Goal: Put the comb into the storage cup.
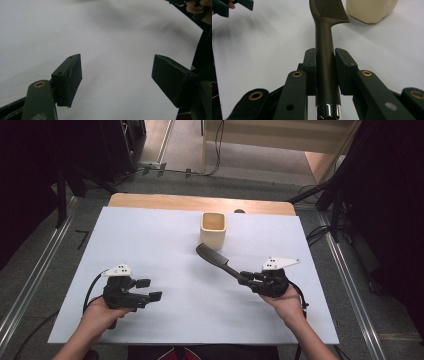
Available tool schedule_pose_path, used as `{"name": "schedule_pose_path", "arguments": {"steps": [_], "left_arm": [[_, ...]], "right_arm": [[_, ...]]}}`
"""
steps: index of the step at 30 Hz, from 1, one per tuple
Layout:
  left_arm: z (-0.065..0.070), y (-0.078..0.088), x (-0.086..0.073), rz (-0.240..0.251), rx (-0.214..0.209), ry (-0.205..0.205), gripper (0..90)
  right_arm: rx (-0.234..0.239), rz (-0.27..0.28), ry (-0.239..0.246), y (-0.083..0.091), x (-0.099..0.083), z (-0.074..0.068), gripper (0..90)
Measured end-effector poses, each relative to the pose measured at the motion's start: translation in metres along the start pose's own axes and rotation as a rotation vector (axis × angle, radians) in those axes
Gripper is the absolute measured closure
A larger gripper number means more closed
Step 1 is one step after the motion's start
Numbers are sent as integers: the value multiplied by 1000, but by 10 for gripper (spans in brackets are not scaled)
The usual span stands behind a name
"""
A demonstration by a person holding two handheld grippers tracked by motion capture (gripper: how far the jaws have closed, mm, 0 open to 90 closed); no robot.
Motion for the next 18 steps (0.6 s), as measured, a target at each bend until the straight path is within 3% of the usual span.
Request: {"name": "schedule_pose_path", "arguments": {"steps": [10, 13, 18], "left_arm": [[2, -3, 8, -15, 9, 64, 252], [1, -4, 10, -6, 17, 73, 252], [-2, -4, 17, -2, 35, 88, 252]], "right_arm": [[-75, -29, -26, -26, 13, -14, 701], [-89, -18, -47, -34, 19, -19, 701], [-112, -2, -41, -44, 29, -28, 701]]}}
Point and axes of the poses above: each handheld gripper's, and its own axes: y roughly backward along the jaws, x roughly out of its top, z roughly to its right, the point moved 1 cm from there along -y, roughly forward along the jaws, and after that the axes turned 8 degrees about x, right-handed, at the moved point
